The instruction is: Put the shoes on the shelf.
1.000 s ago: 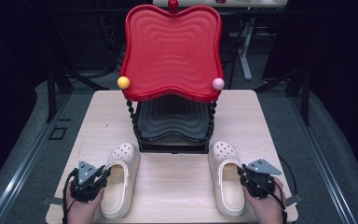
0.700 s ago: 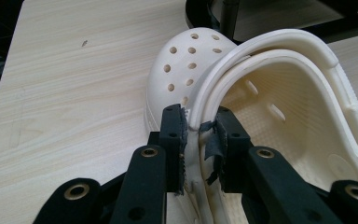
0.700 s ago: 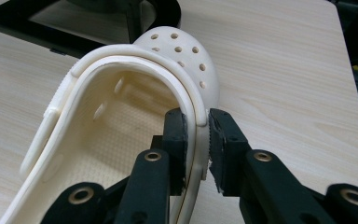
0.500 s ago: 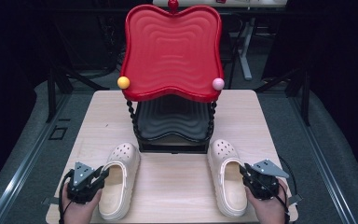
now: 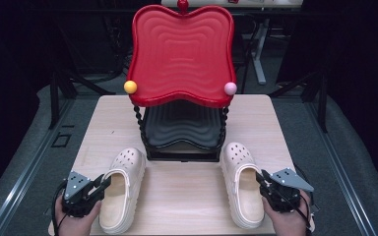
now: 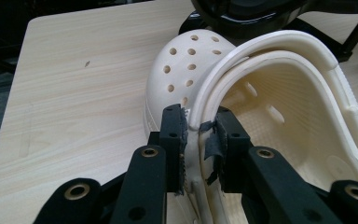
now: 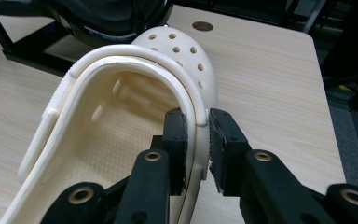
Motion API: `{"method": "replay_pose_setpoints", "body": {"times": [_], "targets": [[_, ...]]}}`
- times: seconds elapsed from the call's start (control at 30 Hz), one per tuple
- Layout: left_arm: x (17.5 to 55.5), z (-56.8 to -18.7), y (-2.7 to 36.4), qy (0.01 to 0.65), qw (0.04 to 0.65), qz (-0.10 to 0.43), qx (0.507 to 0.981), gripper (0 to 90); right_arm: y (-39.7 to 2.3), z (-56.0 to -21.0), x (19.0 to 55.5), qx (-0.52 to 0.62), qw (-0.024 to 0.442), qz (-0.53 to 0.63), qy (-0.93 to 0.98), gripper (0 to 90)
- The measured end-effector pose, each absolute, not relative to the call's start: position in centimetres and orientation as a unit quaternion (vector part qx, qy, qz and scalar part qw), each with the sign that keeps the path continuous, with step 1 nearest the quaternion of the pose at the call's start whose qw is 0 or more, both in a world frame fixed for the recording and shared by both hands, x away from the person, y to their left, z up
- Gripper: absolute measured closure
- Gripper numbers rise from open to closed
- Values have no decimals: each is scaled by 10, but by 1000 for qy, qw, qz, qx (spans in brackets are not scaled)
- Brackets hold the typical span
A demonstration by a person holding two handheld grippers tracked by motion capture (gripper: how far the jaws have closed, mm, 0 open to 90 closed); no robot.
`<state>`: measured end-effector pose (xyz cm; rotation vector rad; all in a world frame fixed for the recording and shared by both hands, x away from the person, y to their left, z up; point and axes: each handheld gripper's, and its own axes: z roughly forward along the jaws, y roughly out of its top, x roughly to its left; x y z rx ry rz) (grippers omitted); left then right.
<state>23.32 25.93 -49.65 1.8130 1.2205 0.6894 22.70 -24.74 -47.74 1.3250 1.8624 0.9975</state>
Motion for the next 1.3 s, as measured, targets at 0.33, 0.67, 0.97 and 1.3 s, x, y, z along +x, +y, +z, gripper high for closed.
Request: {"method": "replay_pose_setpoints", "body": {"times": [0.33,0.67,0.97,1.3], "targets": [[221,-474,251,460,441,265,723,761,-241,-458,209,485,333,389,709,768],[225,-451,229,423,464,270,730,762,-215,-441,202,446,331,418,719,768],[244,-445,205,407,473,273,732,762,-189,-438,223,428,320,428,729,769],[266,-444,185,405,471,278,733,763,-172,-434,247,423,325,427,730,768]]}}
